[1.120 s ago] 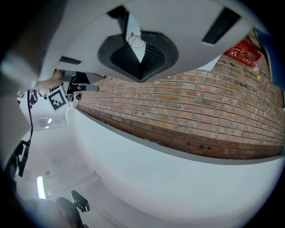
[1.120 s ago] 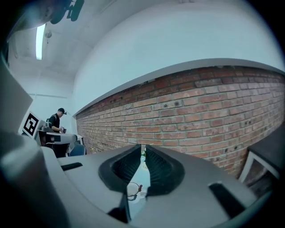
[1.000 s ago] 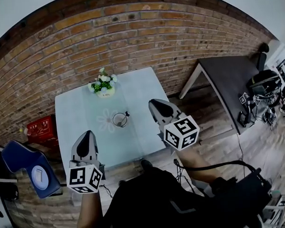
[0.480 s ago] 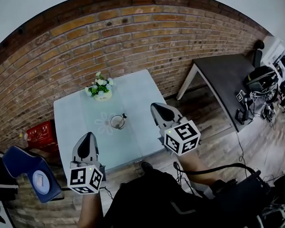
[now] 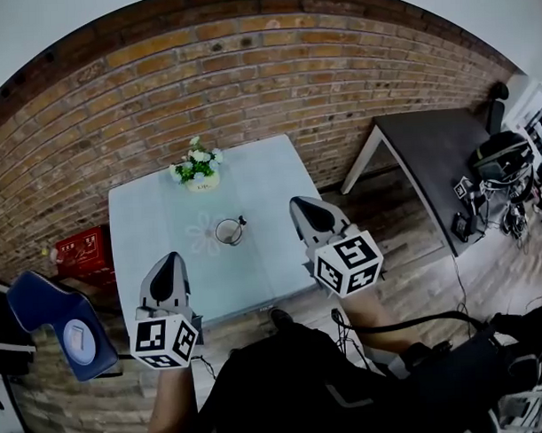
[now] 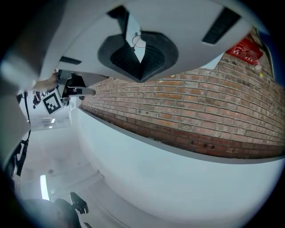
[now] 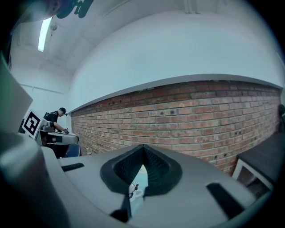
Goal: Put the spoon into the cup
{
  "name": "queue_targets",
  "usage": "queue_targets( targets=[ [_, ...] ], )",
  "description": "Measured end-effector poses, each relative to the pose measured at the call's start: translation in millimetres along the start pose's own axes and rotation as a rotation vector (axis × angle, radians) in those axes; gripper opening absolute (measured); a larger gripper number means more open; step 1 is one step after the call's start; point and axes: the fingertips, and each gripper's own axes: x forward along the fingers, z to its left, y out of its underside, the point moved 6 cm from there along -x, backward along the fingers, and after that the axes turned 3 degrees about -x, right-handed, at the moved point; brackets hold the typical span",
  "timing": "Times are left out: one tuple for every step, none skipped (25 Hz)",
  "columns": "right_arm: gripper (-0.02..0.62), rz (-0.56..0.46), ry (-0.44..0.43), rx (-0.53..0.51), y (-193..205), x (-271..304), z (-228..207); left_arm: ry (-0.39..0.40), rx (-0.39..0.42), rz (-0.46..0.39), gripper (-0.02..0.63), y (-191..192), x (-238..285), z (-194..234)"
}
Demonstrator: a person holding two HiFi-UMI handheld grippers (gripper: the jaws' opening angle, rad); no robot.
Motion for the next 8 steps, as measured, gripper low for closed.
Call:
queue_targets(
  targets=[
    [0.018,-0.002,-0.002,-0.005,-0.7,0.0,0.7,-0.004,0.001,-0.002,0.008,-0.1,-0.6,0.4],
    [0.018,-0.005,-0.005,-0.009,-1.3,0.1,1.7,-0.007,0.002,-0.004,0.008,-0.2,-1.1,1.0],
    [0.018,-0.007,-0.007,-0.012,-1.8,0.3,2.5,-0.01,0.002,-0.004,0.008,-0.2,-1.4,1.6],
    [0.018,-0.008,-0.008,-0.013,-2.2,0.6,2.8,-0.012,0.002,-0.004,0.008,-0.1,-1.4,2.0],
    [0.018,-0.008,-0.007,-0.014,-2.5,0.8,2.6,-0.013,0.001,-0.002,0.008,0.1,-1.2,2.0],
    [0.018,-0.007,-0.006,-0.014,-2.9,0.8,2.1,-0.013,0.0,0.001,0.008,0.4,-1.1,1.8],
    [0.018,-0.006,-0.005,-0.015,-3.2,0.9,1.5,-0.013,0.0,0.003,0.008,0.7,-0.9,1.5],
    [0.018,-0.005,-0.004,-0.015,-3.6,0.9,0.8,-0.013,-0.001,0.006,0.008,0.9,-0.8,1.1]
  ],
)
